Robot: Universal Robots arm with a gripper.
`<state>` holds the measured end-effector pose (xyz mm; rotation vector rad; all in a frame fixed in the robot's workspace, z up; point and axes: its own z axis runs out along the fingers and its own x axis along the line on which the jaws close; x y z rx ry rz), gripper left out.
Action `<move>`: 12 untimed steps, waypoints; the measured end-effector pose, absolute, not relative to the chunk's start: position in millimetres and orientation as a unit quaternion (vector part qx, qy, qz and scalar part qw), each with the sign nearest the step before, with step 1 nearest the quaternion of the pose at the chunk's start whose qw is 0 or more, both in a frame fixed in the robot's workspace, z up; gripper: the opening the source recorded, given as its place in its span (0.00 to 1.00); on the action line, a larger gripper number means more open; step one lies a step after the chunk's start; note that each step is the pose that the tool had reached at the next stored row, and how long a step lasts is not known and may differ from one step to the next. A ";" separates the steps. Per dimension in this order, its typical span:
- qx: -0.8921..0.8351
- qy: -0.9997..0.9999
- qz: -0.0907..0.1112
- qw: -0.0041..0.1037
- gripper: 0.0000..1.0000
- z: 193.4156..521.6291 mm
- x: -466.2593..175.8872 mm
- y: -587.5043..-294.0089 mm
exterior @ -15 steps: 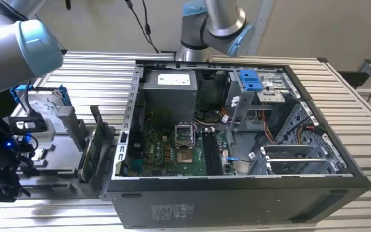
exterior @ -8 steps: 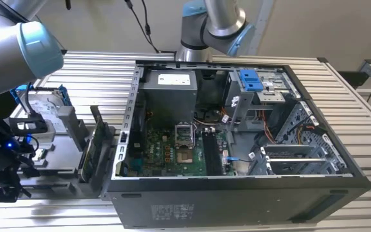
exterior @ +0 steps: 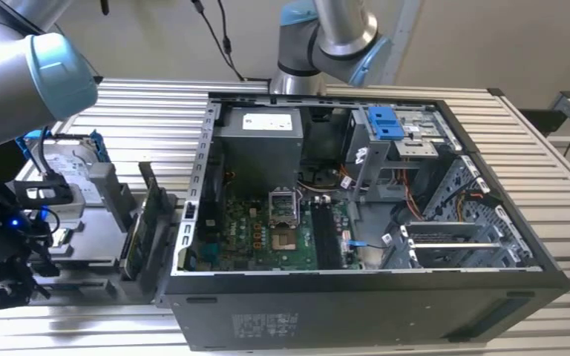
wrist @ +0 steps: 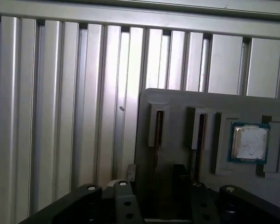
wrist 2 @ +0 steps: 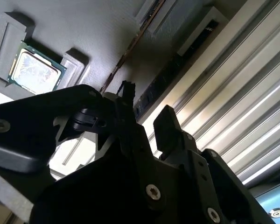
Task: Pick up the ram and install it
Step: 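Pick up the ram and move it above insertion slot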
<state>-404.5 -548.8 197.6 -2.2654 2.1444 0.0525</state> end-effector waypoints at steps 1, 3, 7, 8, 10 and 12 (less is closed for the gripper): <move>-0.726 0.687 0.017 0.011 0.39 197.6 -404.5 -548.8; -0.726 0.687 0.017 0.011 0.39 197.6 -404.5 -548.8; -0.726 0.687 0.017 0.011 0.33 197.6 -404.5 -548.8; -0.726 0.687 0.017 0.011 0.30 197.6 -404.6 -548.8; -0.726 0.687 0.017 0.011 0.30 197.6 -404.7 -548.7; -0.726 0.687 0.017 0.011 0.23 197.6 -404.7 -548.8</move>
